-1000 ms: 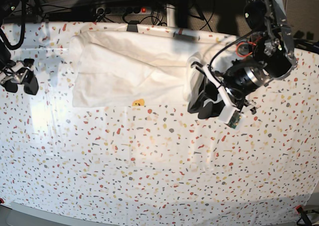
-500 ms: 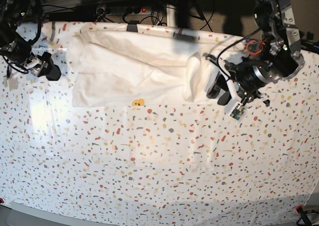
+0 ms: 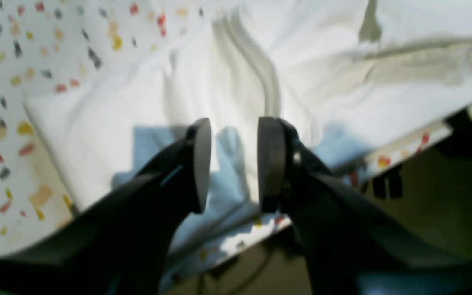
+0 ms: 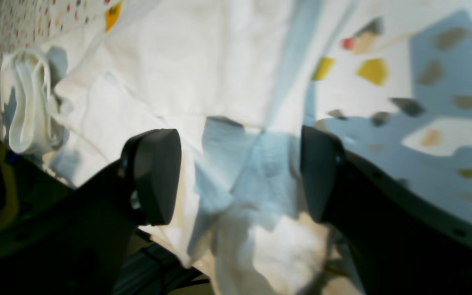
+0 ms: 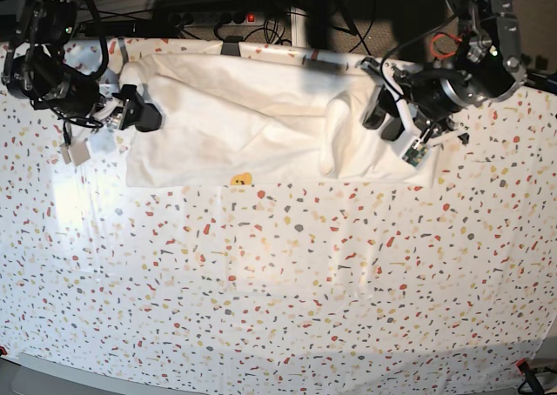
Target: Fold the T-shirt properly
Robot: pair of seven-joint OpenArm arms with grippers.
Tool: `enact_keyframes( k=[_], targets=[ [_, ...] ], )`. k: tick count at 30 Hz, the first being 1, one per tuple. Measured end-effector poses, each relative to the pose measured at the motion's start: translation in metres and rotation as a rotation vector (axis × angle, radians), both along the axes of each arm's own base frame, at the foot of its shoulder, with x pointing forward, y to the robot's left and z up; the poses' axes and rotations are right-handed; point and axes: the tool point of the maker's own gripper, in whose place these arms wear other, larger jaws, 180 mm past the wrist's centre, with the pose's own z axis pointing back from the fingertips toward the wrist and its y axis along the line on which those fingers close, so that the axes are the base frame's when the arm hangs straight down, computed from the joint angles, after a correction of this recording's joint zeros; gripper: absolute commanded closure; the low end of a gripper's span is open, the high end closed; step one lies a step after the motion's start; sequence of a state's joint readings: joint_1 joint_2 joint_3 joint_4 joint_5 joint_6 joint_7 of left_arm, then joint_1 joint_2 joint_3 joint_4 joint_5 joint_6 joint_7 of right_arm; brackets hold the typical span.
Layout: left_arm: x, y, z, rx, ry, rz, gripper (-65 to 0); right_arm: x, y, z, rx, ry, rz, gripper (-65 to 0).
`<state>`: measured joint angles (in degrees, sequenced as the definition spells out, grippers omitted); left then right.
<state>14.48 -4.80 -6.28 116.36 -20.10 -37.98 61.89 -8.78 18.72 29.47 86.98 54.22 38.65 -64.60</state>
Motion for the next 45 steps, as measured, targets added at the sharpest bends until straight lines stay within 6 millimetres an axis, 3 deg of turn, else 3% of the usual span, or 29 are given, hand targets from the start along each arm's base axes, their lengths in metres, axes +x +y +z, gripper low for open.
enact_keyframes(
  k=[4, 11, 14, 17, 18, 27, 34, 41, 45],
  targets=[
    [0.003, 0.006, -0.002, 0.041, -0.026, 0.015, -18.9, 0.006, 0.017, 0.013, 0.104, -0.046, 0.013, -36.4],
    [0.007, 0.014, -0.003, 0.066, -0.031, 0.055, -18.9, 0.007, 0.018, 0.015, 0.119, -0.054, 0.013, -33.9],
    [0.005, 0.013, -0.005, 0.063, -0.026, 0.055, -18.9, 0.006, 0.018, 0.015, 0.119, -0.053, 0.013, -19.8],
    [-0.002, 0.011, -0.010, 0.038, -0.020, 0.060, -18.9, 0.007, 0.018, 0.015, 0.119, -0.053, 0.013, -1.2],
    [-0.005, 0.010, -0.014, 0.029, -0.009, 0.061, -18.9, 0.006, 0.018, 0.015, 0.118, -0.052, 0.014, 0.0],
    [-0.014, 0.006, -0.053, -0.062, 0.072, 0.095, -18.9, 0.007, 0.018, 0.015, 0.119, -0.054, 0.013, 0.0],
    [-0.006, 0.002, -0.054, -0.074, 0.065, 0.086, -14.9, 0.007, 0.005, 0.020, 0.080, -0.054, 0.021, 0.0],
    [-0.021, -0.051, -0.054, -0.089, 0.069, -0.076, -14.9, 0.011, -0.016, 0.032, 0.028, -0.068, 0.037, 0.0],
    [-0.024, -0.067, -0.056, -0.074, 0.067, -0.087, -14.9, 0.011, -0.021, 0.033, 0.014, -0.067, 0.040, 0.0]
  ],
)
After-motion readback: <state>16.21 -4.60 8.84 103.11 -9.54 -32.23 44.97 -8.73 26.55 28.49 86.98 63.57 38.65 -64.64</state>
